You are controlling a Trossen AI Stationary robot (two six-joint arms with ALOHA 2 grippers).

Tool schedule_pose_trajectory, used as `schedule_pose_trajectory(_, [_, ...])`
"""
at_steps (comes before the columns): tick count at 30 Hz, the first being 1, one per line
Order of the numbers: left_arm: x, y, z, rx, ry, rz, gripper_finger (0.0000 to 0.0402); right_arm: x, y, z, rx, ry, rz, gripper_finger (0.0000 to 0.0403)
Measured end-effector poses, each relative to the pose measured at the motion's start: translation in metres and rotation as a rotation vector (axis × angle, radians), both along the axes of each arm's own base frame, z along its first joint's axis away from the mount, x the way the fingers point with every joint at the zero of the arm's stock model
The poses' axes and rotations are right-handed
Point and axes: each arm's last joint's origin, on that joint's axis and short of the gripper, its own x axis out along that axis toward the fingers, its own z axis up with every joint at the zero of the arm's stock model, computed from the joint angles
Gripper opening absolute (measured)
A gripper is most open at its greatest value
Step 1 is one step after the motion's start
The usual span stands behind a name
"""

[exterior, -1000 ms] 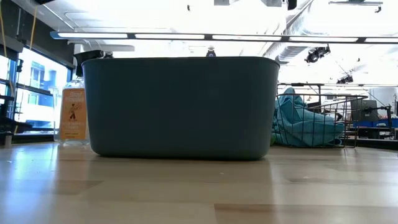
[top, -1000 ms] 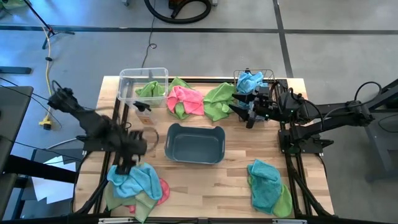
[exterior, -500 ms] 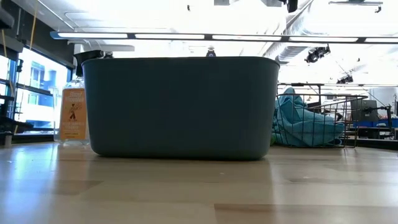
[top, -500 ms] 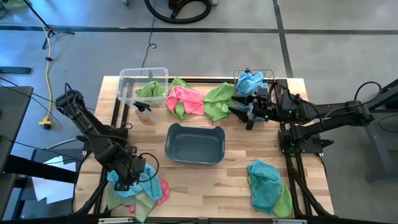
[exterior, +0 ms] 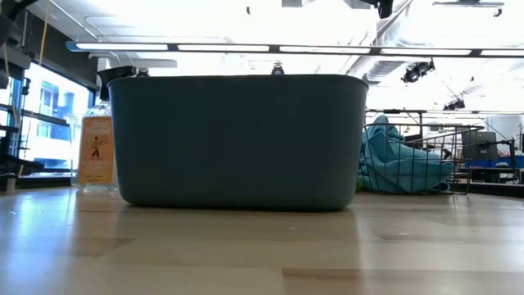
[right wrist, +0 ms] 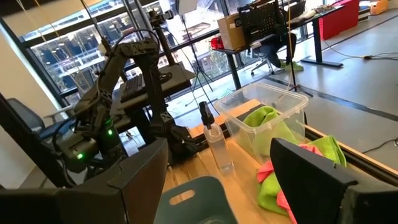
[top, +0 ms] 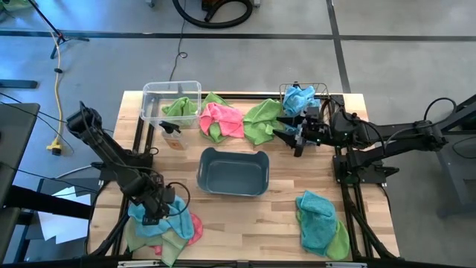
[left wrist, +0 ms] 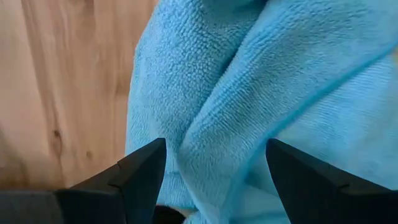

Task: Sort microfiber towel by color & place in baskets
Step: Put the blue microfiber cloth into the gold wire basket

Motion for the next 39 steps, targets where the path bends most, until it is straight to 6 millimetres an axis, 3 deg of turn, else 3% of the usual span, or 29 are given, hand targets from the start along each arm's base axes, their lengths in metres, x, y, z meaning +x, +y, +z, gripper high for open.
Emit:
schedule_pose_trajectory(5, [-0.001, 0.001, -0.009, -0.020, -0.003, 0.004, 0.0262, 0.000, 0.000, -0.001, 0.004, 0.005, 0.000, 0.0279])
schedule_pose_trajectory(8, [-0.002, 0.002, -0.012, -0.019, 0.007, 0.023, 0.0240, 0.000, 0.000, -0.001, 0.005, 0.007, 0.000, 0.0279])
schedule_pose_trajectory(11, [-0.001, 0.001, -0.013, -0.024, -0.008, 0.024, 0.0180, 0.000, 0.000, -0.001, 0.006, 0.009, -0.001, 0.0279])
schedule_pose_trajectory(15, [0.000, 0.000, -0.012, -0.045, -0.029, 0.029, 0.0040, 0.000, 0.000, -0.001, 0.006, 0.009, -0.001, 0.0279])
schedule_pose_trajectory(16, [0.000, 0.000, -0.011, -0.062, -0.024, 0.043, 0.0021, 0.000, 0.000, -0.001, 0.006, 0.009, -0.001, 0.0279])
schedule_pose_trajectory(19, [-0.003, 0.000, -0.001, -0.141, 0.001, 0.060, 0.0012, 0.000, 0.000, -0.001, 0.000, 0.011, -0.001, 0.0279])
schedule_pose_trajectory(25, [-0.010, 0.005, 0.059, -0.370, -0.123, 0.033, 0.0002, 0.000, 0.000, -0.001, 0.000, 0.011, -0.001, 0.0279])
schedule_pose_trajectory(31, [-0.023, 0.031, 0.128, -0.524, -0.391, 0.187, 0.0001, 0.000, 0.000, -0.001, 0.000, 0.011, -0.001, 0.0279])
schedule_pose_trajectory(39, [-0.031, 0.069, 0.201, -0.481, -0.846, 0.362, 0.0000, 0.000, 0.000, 0.004, 0.029, -0.050, 0.009, 0.0279])
